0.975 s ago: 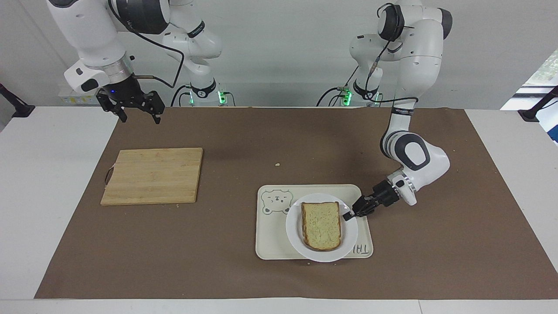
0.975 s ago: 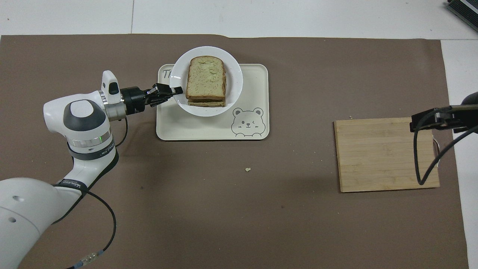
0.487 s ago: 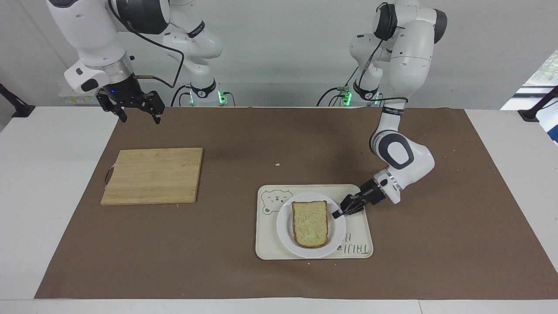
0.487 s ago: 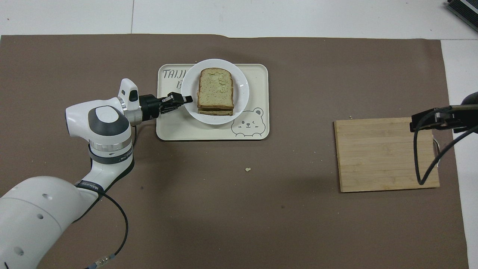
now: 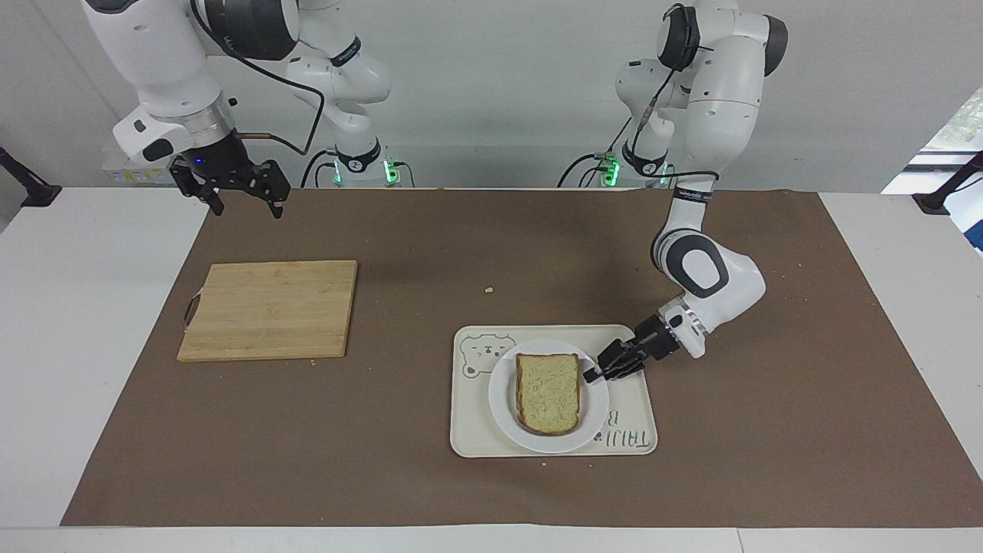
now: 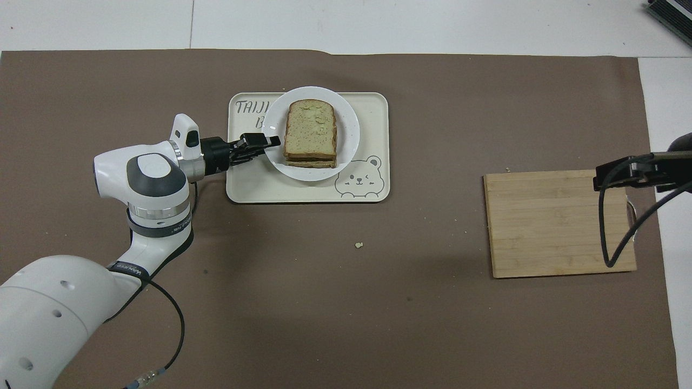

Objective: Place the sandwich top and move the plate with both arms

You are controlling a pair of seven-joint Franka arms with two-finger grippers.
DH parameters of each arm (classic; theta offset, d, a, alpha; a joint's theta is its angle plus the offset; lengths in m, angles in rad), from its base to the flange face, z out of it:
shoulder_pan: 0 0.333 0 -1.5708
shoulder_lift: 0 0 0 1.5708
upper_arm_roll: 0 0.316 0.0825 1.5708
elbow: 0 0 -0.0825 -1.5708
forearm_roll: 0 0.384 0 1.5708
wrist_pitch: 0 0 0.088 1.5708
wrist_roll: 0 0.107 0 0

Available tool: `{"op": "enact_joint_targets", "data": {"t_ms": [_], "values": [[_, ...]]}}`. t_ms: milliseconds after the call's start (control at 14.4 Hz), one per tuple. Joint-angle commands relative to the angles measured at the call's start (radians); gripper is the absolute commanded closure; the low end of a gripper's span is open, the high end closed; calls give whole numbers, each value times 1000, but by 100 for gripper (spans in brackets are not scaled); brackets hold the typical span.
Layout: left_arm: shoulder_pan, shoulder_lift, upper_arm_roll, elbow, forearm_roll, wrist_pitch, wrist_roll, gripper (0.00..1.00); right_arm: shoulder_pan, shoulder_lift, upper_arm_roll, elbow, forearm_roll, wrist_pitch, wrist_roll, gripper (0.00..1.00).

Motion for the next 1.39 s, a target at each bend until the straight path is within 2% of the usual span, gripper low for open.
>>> {"op": "enact_joint_targets", "data": {"t_ms": [0, 278, 418, 627, 905, 1044, 1323], "values": [[-3, -31, 11, -19, 48, 14, -4, 0, -10, 8, 6, 19, 14, -15, 13, 0], [7, -91, 16, -21, 143, 14, -15, 0, -10, 8, 6, 19, 14, -15, 13, 0], [10, -129, 18, -25, 234, 14, -24, 0, -10, 8, 6, 19, 14, -15, 13, 0], [10, -186, 50, -30, 424, 5, -58, 0, -10, 8, 6, 19, 14, -15, 13, 0], [12, -250, 90, -25, 744, -24, -153, 0, -10, 8, 6, 19, 14, -15, 13, 0], [12, -285, 145, 4, 846, -93, -178, 0, -10, 8, 6, 19, 14, -15, 13, 0], [13, -347, 222, 160, 1146, -385, -230, 0, -10, 8, 6, 19, 14, -15, 13, 0]]}}
